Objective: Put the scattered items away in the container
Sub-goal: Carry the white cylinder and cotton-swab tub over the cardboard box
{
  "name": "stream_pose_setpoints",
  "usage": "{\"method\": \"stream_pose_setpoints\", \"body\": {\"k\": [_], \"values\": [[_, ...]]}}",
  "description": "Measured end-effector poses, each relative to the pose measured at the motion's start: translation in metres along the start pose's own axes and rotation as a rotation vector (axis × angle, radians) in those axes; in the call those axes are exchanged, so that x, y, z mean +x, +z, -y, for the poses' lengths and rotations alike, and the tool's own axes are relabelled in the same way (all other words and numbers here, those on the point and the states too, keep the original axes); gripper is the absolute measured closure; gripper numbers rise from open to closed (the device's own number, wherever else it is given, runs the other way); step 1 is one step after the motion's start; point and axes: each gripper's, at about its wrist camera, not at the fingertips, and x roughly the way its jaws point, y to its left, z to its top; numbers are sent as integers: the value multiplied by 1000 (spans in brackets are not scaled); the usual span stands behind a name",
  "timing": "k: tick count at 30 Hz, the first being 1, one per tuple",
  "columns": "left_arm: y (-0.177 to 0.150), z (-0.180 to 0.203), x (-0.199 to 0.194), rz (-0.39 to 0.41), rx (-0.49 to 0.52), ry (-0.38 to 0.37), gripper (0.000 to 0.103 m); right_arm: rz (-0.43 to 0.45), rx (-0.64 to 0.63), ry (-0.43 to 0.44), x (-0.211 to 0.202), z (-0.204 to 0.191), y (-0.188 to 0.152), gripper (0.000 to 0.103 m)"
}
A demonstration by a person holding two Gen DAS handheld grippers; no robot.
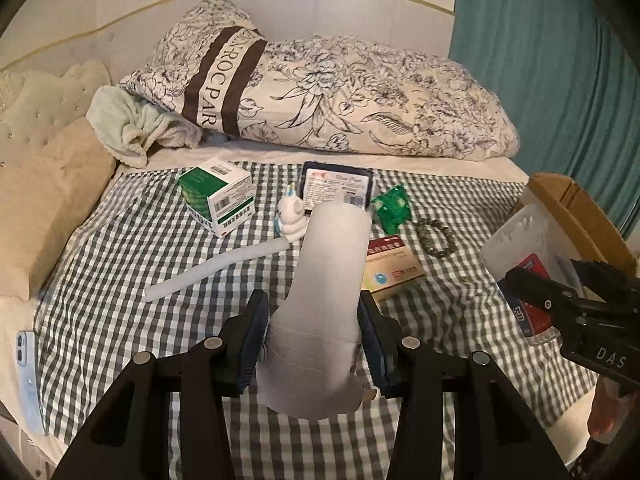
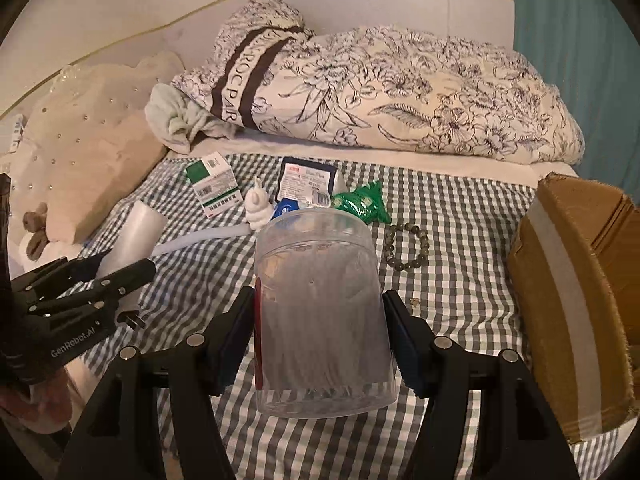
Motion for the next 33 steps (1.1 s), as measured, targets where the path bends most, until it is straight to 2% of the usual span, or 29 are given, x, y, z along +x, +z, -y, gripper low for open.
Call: {"method": "stream_pose_setpoints", "body": {"k": [8,16,22,33], "values": [[0,15,-16,11,12,-12,57,24,4,-5,-21,7,-7,40],[3,42,-21,0,28,-65,57,52,26,-22,-41,28,-11,40],[11,85,-18,-7,103,-92,57,73,54,-73,-62,63,-9,40],[48,184,-4,-14,196,-251,57,126,134,-225,-103,150,-5,40]]}}
